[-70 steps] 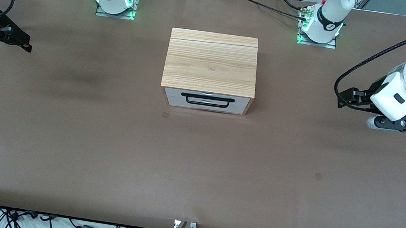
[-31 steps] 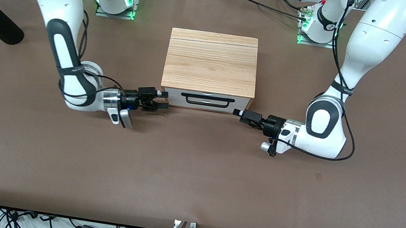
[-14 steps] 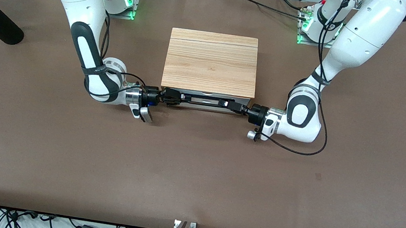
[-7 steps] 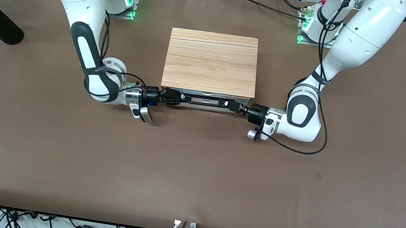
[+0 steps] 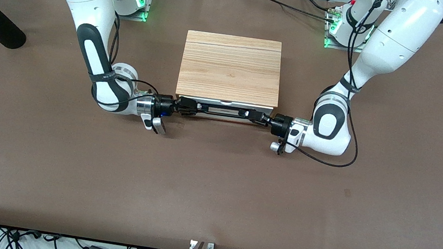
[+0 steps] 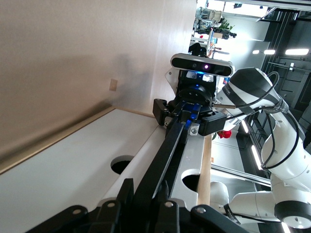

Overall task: Pull top drawer with both arms simultaneously
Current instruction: 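Pull the black handle outward with both grippers to open the drawer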

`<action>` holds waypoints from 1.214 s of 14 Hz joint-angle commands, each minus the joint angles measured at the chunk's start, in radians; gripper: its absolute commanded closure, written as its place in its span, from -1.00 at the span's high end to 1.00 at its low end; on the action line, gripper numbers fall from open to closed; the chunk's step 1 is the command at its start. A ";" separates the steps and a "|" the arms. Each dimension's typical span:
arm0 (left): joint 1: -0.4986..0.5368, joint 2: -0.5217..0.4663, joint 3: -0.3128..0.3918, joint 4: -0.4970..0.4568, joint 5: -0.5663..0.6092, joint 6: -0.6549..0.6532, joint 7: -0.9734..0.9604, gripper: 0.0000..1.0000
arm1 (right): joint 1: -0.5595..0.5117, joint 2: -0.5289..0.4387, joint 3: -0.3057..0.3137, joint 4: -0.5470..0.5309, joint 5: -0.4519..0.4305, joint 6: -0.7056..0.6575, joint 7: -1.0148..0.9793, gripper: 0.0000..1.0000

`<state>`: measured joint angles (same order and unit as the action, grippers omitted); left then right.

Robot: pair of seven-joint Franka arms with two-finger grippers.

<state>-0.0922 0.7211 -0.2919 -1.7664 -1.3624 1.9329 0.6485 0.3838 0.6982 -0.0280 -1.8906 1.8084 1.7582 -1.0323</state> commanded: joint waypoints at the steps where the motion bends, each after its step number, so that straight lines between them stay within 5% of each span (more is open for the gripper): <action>1: 0.011 -0.020 0.013 0.045 -0.073 -0.011 -0.052 -0.69 | 0.003 -0.011 -0.004 -0.008 0.006 0.009 0.012 -1.00; 15: 0.017 0.060 0.022 0.202 -0.090 0.044 -0.047 -0.66 | -0.010 0.184 -0.062 0.315 -0.024 0.035 0.090 -0.94; 16: 0.017 0.060 0.022 0.202 -0.090 0.044 -0.047 -0.66 | -0.013 0.182 -0.062 0.315 -0.040 0.035 0.090 -0.78; 17: 0.017 0.061 0.022 0.202 -0.090 0.044 -0.047 -0.66 | -0.019 0.181 -0.062 0.315 -0.052 0.034 0.090 -0.15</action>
<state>-0.0966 0.8083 -0.2774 -1.5930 -1.4101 2.0042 0.6541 0.3840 0.8541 -0.0683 -1.5966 1.7990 1.7774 -0.9383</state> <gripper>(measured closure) 0.833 0.824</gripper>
